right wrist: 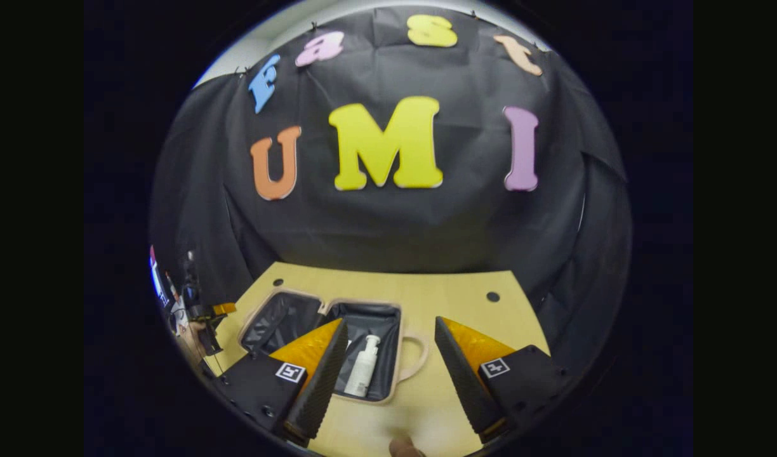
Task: First open the suitcase, pack the skin care products into it, and then close the suitcase.
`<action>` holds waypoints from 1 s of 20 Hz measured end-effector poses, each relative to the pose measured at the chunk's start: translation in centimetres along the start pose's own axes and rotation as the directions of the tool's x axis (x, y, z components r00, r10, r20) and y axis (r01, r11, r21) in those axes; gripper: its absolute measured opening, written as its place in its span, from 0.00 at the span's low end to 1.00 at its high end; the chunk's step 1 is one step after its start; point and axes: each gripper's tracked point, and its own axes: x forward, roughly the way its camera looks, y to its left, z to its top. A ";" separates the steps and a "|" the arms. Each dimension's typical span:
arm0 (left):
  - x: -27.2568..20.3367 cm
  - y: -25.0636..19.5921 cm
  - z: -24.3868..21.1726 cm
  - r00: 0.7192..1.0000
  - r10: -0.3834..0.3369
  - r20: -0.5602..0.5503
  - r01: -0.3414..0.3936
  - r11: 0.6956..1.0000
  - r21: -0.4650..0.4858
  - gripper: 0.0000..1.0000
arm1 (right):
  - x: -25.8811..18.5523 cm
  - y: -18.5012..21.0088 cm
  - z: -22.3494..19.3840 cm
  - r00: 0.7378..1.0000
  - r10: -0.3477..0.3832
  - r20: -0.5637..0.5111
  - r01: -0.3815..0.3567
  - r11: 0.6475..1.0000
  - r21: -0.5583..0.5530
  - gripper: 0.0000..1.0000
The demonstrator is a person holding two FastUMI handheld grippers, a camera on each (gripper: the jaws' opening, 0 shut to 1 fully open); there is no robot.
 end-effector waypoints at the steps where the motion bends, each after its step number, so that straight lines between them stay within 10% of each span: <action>1: 0.7 0.6 -0.8 0.999 0.002 -0.038 -0.003 0.999 -0.042 0.97 | -1.6 -1.3 0.7 0.999 -0.033 0.036 0.034 0.999 -0.015 0.81; 6: 3.9 0.5 -2.3 0.994 -0.055 -0.096 0.033 0.975 -0.220 0.88 | -8.3 -4.9 3.8 0.976 -0.137 0.169 0.147 0.988 -0.047 0.81; 7: 4.4 0.3 -2.7 0.992 -0.075 -0.104 0.046 0.966 -0.256 0.67 | -8.8 -5.3 3.7 0.974 -0.143 0.175 0.157 0.985 -0.067 0.81; 9: 5.1 -0.1 -3.7 0.985 -0.100 -0.140 0.054 0.952 -0.301 0.64 | -9.5 -6.2 3.2 0.972 -0.166 0.167 0.179 0.981 -0.068 0.77; 11: 5.7 -0.2 -3.8 0.984 -0.105 -0.146 0.055 0.949 -0.311 0.48 | -10.2 -7.3 3.3 0.967 -0.192 0.166 0.202 0.979 -0.041 0.77; 12: 5.9 0.1 -3.5 0.986 -0.087 -0.140 0.039 0.948 -0.316 0.55 | -10.5 -8.1 3.3 0.963 -0.210 0.168 0.218 0.976 -0.029 0.77; 13: 6.0 0.5 -3.4 0.989 -0.070 -0.128 0.024 0.943 -0.332 0.24 | -10.8 -8.8 3.1 0.960 -0.224 0.168 0.229 0.973 -0.012 0.78; 15: 5.6 0.3 -3.1 0.988 -0.084 -0.129 0.031 0.929 -0.368 0.13 | -11.3 -9.9 2.5 0.956 -0.247 0.161 0.246 0.969 0.021 0.78; 20: 4.0 -0.8 -1.7 0.990 -0.083 -0.113 0.050 0.962 -0.270 0.05 | -12.1 -12.3 1.9 0.944 -0.284 0.170 0.282 0.959 0.038 0.78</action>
